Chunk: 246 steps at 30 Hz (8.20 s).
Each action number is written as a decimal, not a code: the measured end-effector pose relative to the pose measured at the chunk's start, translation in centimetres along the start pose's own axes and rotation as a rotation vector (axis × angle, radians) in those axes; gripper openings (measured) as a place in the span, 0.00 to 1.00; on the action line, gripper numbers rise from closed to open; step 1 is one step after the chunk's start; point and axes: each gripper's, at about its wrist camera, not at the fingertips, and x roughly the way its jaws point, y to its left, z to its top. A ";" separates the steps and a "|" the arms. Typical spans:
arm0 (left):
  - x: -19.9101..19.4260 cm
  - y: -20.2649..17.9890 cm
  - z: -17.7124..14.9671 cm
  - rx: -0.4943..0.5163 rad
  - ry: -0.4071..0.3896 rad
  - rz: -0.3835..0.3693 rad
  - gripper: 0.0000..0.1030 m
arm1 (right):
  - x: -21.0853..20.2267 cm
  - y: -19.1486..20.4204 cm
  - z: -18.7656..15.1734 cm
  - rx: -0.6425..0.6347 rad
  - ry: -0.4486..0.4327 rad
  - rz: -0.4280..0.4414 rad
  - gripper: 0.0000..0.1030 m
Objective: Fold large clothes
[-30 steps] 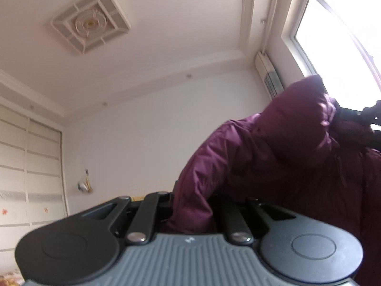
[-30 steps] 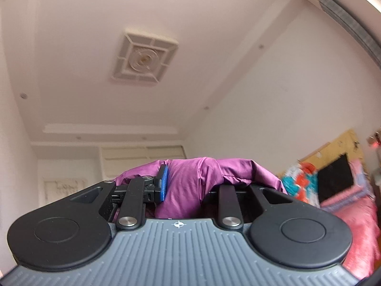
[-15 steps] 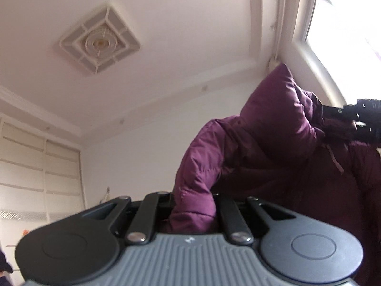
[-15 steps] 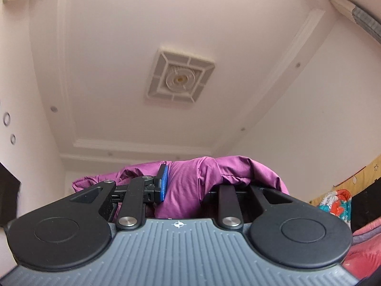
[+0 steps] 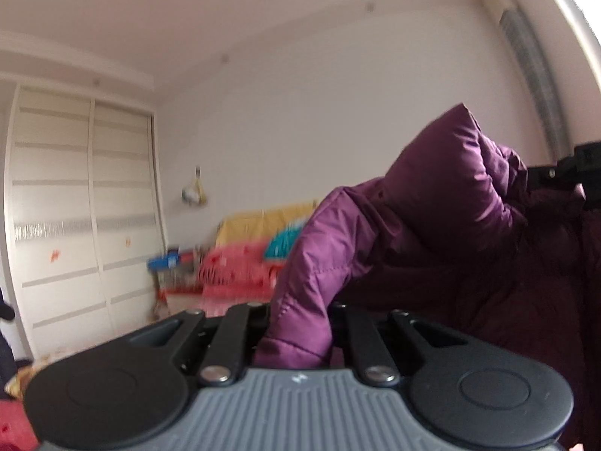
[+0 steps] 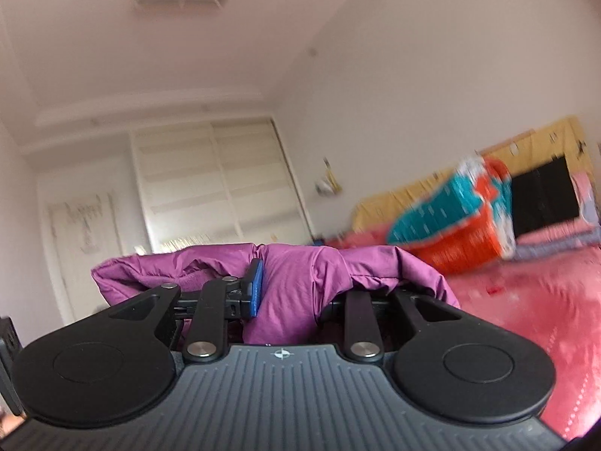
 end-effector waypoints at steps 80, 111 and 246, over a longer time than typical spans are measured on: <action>-9.4 -10.7 -15.2 -0.004 0.544 -0.249 0.74 | -24.4 -8.8 -22.3 0.259 0.389 -0.620 0.38; 16.9 -8.8 -9.4 -0.089 0.429 -0.022 0.72 | -16.1 -17.7 -21.7 0.291 0.230 -0.652 0.38; -10.3 -6.3 -15.8 -0.010 0.604 -0.179 0.27 | -24.6 0.6 -25.1 -0.042 0.381 -0.363 1.00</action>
